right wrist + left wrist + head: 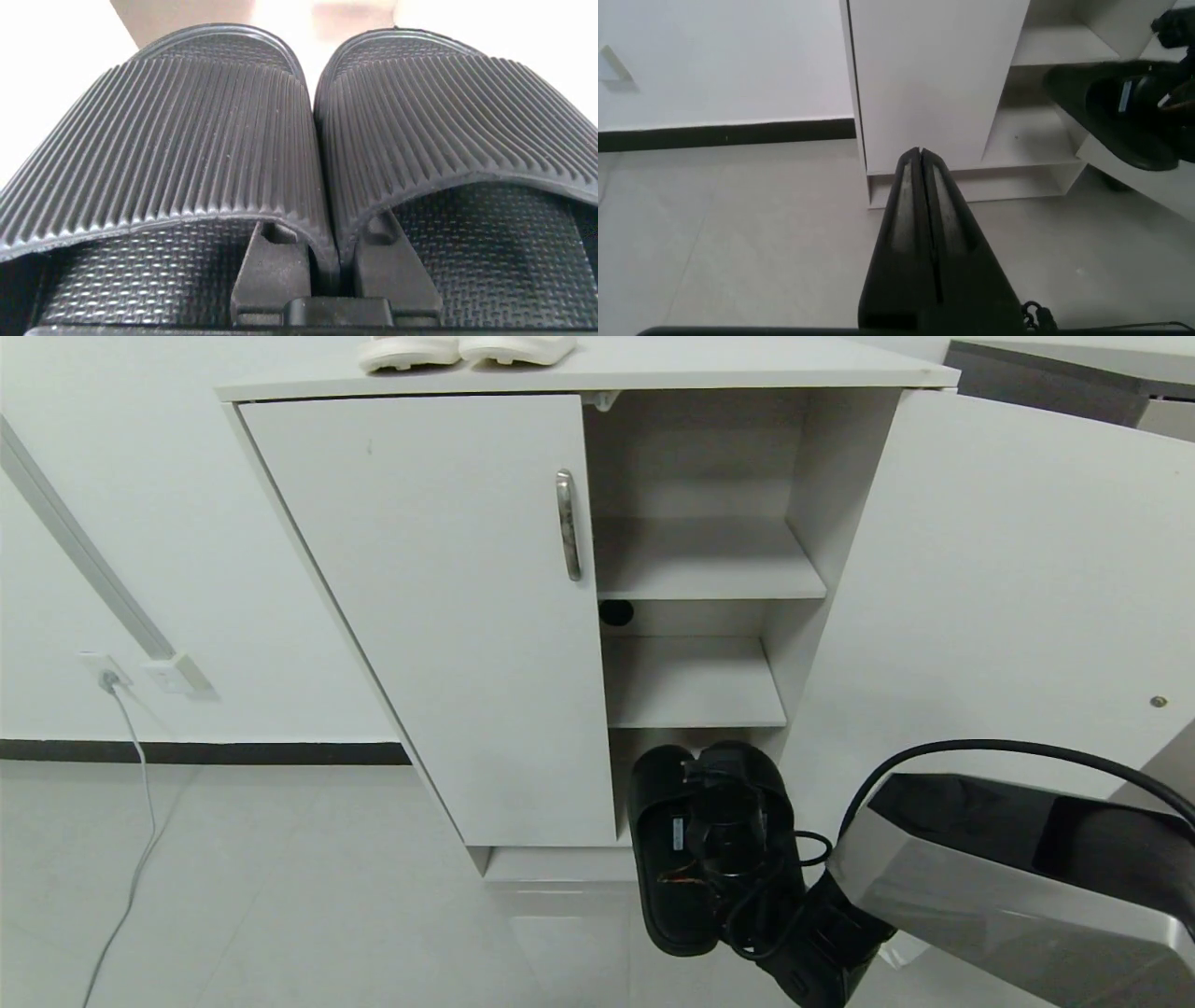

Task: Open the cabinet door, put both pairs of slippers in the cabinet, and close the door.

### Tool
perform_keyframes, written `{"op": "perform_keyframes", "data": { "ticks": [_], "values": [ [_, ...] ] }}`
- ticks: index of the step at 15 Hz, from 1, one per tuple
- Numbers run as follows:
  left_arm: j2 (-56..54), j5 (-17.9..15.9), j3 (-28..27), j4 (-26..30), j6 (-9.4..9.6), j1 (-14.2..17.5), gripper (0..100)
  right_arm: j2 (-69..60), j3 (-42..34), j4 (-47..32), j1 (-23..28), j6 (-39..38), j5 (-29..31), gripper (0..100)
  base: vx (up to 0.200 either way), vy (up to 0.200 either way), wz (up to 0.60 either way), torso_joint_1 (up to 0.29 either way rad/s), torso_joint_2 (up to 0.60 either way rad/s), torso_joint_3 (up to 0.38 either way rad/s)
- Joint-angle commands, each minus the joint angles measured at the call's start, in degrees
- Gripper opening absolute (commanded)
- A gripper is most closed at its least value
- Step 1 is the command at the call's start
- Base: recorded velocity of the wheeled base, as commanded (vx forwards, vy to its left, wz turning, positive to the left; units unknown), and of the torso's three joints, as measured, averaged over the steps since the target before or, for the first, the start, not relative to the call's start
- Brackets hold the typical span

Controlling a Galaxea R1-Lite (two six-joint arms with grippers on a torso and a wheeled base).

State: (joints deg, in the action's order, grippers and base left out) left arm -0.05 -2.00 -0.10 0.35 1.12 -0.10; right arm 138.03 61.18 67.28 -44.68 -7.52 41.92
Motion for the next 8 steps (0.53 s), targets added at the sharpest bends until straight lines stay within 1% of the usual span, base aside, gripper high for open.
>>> {"op": "perform_keyframes", "data": {
  "ticks": [1, 2, 3, 8],
  "values": [
    [0.05, -0.02, 0.01, 0.0, 0.02, 0.01, 0, 3.47, -0.19, 6.81, 1.0, 4.62, 0.09, 0, 0.0, 0.0, 0.0, 0.0, 0.0, 0.0],
    [0.05, -0.02, 0.01, 0.0, 0.02, 0.01, 0, 4.44, -0.1, 10.42, 1.35, 7.17, 0.0, 0, 0.0, 0.0, 0.0, 0.0, 0.0, 0.0],
    [0.05, -0.02, 0.01, 0.0, 0.02, 0.01, 0, 4.96, 0.08, 12.09, 1.7, 8.22, -0.09, 0, 0.0, 0.0, 0.0, 0.0, 0.0, 0.0],
    [0.05, -0.02, 0.01, 0.0, 0.02, 0.01, 0, 5.05, 0.08, 12.09, 1.7, 8.22, -0.09, 0, 0.0, 0.0, 0.0, 0.0, 0.0, 0.0]
  ]
}}
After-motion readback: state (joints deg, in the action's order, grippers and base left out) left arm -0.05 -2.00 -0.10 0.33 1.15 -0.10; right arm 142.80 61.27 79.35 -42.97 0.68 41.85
